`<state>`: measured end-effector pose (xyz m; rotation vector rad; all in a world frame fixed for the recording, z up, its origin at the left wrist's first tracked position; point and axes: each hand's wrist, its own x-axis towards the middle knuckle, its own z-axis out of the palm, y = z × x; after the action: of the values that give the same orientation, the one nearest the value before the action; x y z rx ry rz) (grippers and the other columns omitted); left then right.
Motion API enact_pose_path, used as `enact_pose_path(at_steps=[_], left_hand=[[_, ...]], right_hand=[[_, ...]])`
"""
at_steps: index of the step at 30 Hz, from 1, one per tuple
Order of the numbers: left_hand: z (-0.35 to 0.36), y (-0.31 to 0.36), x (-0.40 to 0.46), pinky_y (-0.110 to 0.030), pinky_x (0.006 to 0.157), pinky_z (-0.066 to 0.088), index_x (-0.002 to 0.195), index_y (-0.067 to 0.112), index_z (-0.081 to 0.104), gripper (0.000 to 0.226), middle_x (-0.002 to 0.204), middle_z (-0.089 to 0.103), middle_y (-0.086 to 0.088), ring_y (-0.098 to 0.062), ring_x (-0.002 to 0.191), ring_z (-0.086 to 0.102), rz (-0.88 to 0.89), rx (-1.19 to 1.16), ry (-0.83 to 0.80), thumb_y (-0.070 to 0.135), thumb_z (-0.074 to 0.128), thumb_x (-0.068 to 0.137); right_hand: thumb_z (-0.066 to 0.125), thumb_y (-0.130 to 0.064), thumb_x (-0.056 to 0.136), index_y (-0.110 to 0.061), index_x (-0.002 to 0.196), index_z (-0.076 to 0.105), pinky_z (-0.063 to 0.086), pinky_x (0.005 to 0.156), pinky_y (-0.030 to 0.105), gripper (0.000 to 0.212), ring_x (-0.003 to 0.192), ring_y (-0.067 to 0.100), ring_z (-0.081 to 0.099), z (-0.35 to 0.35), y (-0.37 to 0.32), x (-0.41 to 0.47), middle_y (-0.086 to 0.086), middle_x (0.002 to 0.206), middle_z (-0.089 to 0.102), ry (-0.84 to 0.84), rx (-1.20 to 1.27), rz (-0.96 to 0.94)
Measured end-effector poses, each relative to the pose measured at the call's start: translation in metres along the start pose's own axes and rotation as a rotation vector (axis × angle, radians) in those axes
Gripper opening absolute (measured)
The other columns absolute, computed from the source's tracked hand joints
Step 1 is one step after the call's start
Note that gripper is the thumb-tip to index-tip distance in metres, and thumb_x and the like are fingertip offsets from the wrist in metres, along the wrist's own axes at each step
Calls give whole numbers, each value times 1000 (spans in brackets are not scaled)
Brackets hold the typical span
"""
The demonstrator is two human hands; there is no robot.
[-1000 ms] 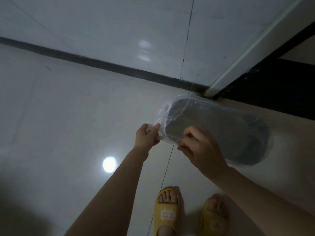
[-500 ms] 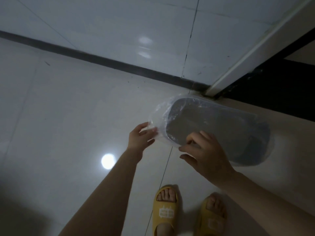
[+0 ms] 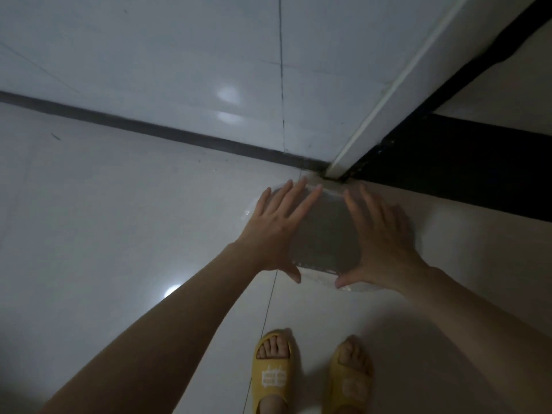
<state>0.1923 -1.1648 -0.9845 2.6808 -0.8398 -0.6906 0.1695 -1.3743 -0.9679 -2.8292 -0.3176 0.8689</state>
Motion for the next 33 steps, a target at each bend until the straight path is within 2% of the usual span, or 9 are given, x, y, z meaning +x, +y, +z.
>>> enact_pose_path(at_steps=[6, 12, 14, 16, 19, 22, 24, 27, 33], left_hand=[[2, -9, -1, -51, 112, -5, 133, 29, -36, 151, 157, -13, -12, -33, 144, -5, -125, 77, -53, 61, 82, 43], [9, 2, 3, -52, 114, 0, 133, 24, -36, 151, 157, -13, -13, -33, 144, -4, -188, 139, -39, 56, 83, 46], [11, 4, 3, -52, 113, 0, 133, 24, -36, 150, 157, -13, -14, -34, 144, -5, -190, 160, -22, 56, 83, 46], [12, 4, 1, -53, 113, 0, 137, 24, -31, 149, 157, -10, -14, -34, 144, -2, -185, 169, -7, 55, 83, 46], [13, 3, 0, -52, 113, 0, 142, 19, -23, 147, 158, -10, -13, -32, 145, -1, -197, 176, -12, 53, 84, 46], [10, -4, -5, -52, 114, -1, 134, 20, -36, 151, 156, -19, -12, -30, 145, -2, -261, 215, -73, 50, 84, 48], [7, -10, -10, -52, 112, -7, 125, 23, -47, 156, 152, -28, -10, -30, 144, -8, -299, 229, -117, 55, 84, 45], [-2, -9, -11, -52, 107, -16, 123, 25, -49, 160, 145, -37, -6, -31, 141, -21, -246, 227, -132, 67, 79, 36], [-6, 9, 11, -52, 108, -17, 135, 15, -36, 158, 156, -22, -9, -28, 143, -17, -222, 275, -154, 67, 78, 40]], right_hand=[[81, -63, 38, -36, 120, -48, -8, 113, 55, 155, 141, 27, -21, 3, 32, -20, 3, 153, -26, -40, 97, 48], [85, -44, 48, -36, 122, -47, 6, 117, 52, 151, 142, 30, -17, 16, 43, -38, 9, 154, -25, 53, 137, 53], [87, -37, 49, -34, 130, -39, 21, 114, 49, 150, 143, 31, -5, 24, 46, -41, 9, 155, -19, 106, 183, 82], [88, -35, 48, -28, 140, -22, 43, 99, 43, 145, 139, 32, 22, 32, 49, -44, 6, 157, -12, 156, 278, 144], [89, -35, 47, -21, 144, -9, 50, 90, 38, 139, 124, 32, 45, 38, 53, -44, 4, 158, -8, 207, 319, 172], [90, -37, 46, -19, 143, -14, 36, 106, 43, 143, 134, 32, 33, 36, 55, -43, 7, 157, -10, 188, 287, 144], [89, -44, 44, -25, 135, -31, 13, 115, 47, 152, 143, 30, 4, 28, 57, -43, 6, 156, -19, 135, 238, 127], [86, -56, 37, -33, 122, -47, -12, 111, 50, 159, 138, 25, -27, 11, 53, -40, 1, 146, -39, 67, 219, 79], [86, -51, 44, -23, 128, -42, -8, 115, 50, 156, 139, 26, -27, 3, 38, -27, 5, 150, -34, 3, 171, 72]])
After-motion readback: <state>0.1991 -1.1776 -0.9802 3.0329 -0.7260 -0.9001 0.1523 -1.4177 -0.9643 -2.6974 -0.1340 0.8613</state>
